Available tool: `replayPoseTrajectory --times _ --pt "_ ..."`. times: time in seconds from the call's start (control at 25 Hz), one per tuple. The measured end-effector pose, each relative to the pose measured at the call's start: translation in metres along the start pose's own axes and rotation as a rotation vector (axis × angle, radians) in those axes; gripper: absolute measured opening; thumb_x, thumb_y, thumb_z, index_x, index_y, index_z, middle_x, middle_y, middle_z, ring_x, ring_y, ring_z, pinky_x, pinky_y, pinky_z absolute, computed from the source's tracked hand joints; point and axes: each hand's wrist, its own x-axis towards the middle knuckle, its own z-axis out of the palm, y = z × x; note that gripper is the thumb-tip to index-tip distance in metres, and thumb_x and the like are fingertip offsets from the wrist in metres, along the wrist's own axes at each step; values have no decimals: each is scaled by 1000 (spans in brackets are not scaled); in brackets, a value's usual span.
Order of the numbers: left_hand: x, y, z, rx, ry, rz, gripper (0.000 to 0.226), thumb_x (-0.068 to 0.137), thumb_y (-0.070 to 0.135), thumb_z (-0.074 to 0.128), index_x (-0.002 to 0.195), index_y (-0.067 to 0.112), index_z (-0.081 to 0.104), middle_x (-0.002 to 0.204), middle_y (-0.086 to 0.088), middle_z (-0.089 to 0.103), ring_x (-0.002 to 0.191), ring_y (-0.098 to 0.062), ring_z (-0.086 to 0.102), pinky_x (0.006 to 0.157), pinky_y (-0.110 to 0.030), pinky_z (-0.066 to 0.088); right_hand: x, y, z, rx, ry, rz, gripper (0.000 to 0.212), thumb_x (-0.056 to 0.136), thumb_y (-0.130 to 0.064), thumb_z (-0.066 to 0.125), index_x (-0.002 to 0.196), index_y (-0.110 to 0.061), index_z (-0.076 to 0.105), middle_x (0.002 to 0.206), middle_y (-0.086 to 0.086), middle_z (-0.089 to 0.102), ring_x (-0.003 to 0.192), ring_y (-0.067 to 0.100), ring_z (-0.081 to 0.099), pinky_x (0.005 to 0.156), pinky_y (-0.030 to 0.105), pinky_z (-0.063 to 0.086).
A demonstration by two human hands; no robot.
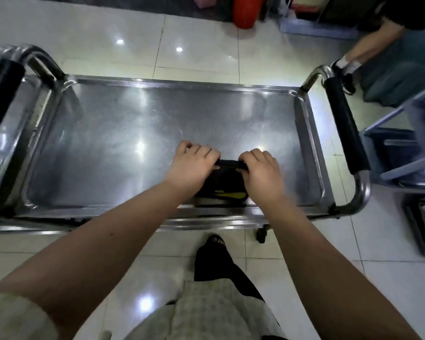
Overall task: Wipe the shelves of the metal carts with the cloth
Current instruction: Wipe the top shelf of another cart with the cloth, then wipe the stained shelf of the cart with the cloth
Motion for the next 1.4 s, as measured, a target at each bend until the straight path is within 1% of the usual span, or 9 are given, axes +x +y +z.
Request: replayPoseTrajectory --times 0.12,0.32,0.44,0.64,0.92,1.04,1.12,1.28,1.4 --pt "-51 5 -30 16 161 4 28 92 33 41 95 16 63 86 -5 63 79 -28 61 81 -39 28 -41 -38 -15 -26 146 -70 12 86 -13 64 98 -13 64 96 6 60 88 30 51 76 40 40" --pt "-149 23 -64 -52 286 -28 17 91 32 55 100 20 63 92 -2 62 87 -28 53 80 -39 31 -129 -100 -22 -17 285 -63 15 80 -8 66 95 -11 65 94 8 60 83 32 50 72 38 40" --pt "-197 34 -53 -138 220 -67 20 89 36 54 100 21 62 92 -1 62 87 -27 54 80 -39 31 -172 -117 -2 20 219 -6 17 78 -6 70 94 -11 65 93 8 59 85 32 52 74 38 42" --pt "-255 58 -6 -233 12 -111 26 92 36 45 101 23 65 95 2 63 87 -26 59 83 -39 28 -230 -115 50 83 -20 105 21 79 2 66 97 -9 63 96 11 56 89 35 54 74 47 50" --pt "-262 97 67 -289 -140 -209 26 90 32 46 99 23 69 92 4 67 83 -25 63 83 -39 26 -261 -58 110 206 -101 171 20 83 2 64 100 -6 68 96 12 60 87 34 56 75 42 50" --pt "-256 118 131 -370 -185 -275 21 88 25 55 103 22 69 95 3 69 85 -26 65 90 -38 28 -266 -13 155 204 -132 163 26 78 9 61 100 -6 67 95 13 59 87 36 57 71 42 51" --pt "-246 125 175 -435 -212 -312 21 88 27 56 105 23 70 97 3 71 88 -25 65 92 -37 30 -262 20 187 195 -184 164 28 80 6 58 104 -6 66 99 14 59 90 37 57 72 43 51" --pt "-184 112 265 -409 -40 -259 29 93 35 49 110 24 70 99 -1 70 90 -28 65 85 -41 42 -195 94 240 164 -192 96 25 87 -2 55 110 -5 65 105 19 58 97 39 57 81 39 47" --pt "-92 71 327 -244 -20 -221 30 97 36 45 113 24 68 105 -8 68 97 -33 63 84 -41 41 -94 145 270 39 -220 36 23 92 -5 54 113 -3 62 112 24 59 103 38 56 85 37 45"
